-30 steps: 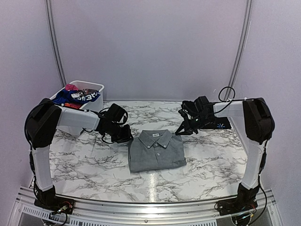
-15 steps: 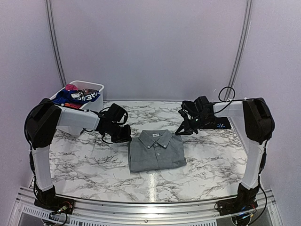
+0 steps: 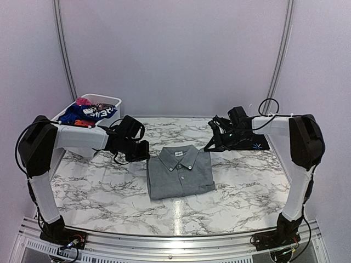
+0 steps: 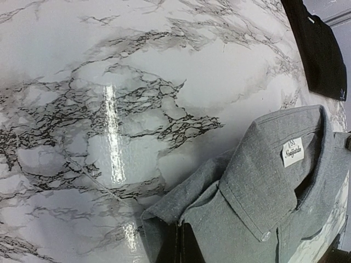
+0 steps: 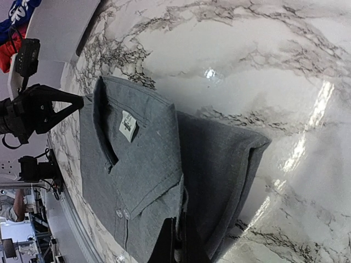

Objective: Fold and stack the mixed laundry pile
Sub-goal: Adjust the square-folded shirt at the center of the board.

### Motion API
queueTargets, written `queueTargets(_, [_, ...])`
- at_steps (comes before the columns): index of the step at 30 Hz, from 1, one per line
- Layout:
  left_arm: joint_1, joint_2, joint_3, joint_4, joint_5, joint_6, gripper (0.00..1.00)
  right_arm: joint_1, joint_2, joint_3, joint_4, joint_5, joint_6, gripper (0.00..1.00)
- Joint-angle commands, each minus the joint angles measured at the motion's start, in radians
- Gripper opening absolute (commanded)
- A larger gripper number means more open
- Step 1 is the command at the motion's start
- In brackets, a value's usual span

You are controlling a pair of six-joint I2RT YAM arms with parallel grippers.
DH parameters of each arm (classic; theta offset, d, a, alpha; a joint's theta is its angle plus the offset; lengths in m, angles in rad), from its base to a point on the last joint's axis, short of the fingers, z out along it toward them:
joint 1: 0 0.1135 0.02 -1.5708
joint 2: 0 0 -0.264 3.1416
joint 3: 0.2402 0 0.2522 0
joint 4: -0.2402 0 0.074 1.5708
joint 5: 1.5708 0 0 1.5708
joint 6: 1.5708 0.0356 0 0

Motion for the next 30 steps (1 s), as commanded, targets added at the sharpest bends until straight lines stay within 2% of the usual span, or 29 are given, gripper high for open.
queueTargets(1, [0.019,-0.026,-0.036,-0.032,-0.049,0.014,0.0,0.008,-0.016,0.017,0.072,0.001,-0.008,0.0])
queueTargets(7, [0.049,0.016,-0.044,0.006,-0.075,0.006,0.0,0.017,0.071,0.062,0.156,0.005,0.002,0.0])
queueTargets(12, [0.061,0.07,-0.017,0.009,-0.031,0.011,0.02,0.04,0.154,0.117,0.172,-0.001,-0.015,0.0])
queueTargets(18, [0.061,0.058,-0.033,0.04,-0.006,0.017,0.34,0.059,0.23,0.187,0.148,0.018,-0.042,0.0])
queueTargets(19, [0.062,0.06,-0.034,0.04,-0.006,0.016,0.35,0.062,0.239,0.195,0.147,0.026,-0.045,0.0])
queueTargets(24, [0.074,0.097,-0.029,0.027,-0.003,0.004,0.28,0.08,0.302,0.224,0.13,0.107,-0.069,0.0])
queueTargets(26, [0.079,0.126,-0.012,0.009,0.005,0.003,0.23,0.09,0.323,0.225,0.119,0.146,-0.079,0.0])
queueTargets(30, [0.081,0.173,0.031,-0.017,0.023,0.041,0.14,0.118,0.309,0.171,0.094,0.18,-0.083,0.0])
